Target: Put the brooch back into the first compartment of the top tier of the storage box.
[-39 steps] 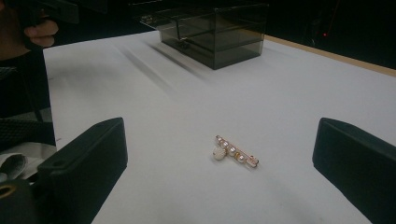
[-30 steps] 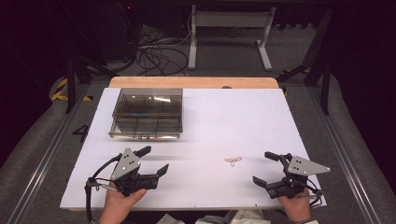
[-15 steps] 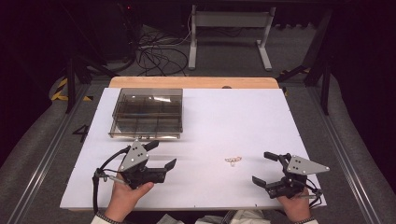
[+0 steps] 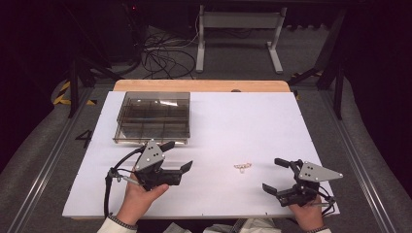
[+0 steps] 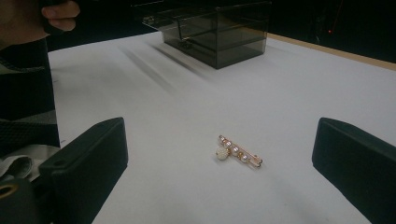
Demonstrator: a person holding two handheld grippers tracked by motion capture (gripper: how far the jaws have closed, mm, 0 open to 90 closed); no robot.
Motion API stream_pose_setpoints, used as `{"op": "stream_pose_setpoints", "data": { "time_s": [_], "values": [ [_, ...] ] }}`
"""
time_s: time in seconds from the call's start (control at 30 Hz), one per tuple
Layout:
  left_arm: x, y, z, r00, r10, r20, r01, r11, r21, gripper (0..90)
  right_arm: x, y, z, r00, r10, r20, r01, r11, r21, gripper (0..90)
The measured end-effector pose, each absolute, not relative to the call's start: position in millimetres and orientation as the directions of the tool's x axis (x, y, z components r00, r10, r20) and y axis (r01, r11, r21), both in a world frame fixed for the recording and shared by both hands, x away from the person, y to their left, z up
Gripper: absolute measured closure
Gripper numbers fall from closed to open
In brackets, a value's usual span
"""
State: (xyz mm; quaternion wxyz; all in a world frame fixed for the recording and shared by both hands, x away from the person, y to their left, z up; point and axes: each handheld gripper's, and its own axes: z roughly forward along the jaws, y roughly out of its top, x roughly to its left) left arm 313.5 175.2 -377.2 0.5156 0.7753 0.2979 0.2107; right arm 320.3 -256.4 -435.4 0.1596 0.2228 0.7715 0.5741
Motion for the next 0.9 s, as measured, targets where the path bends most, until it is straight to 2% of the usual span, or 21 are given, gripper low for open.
{"op": "stream_pose_setpoints", "data": {
  "time_s": [0.9],
  "values": [
    [332, 142, -375, 0.779, 0.627, 0.005, 0.231, -0.294, 0.927, 19.6, 320, -257, -435, -0.854, 0.520, 0.014, 0.162, 0.240, 0.957, 4.1]
  ]
}}
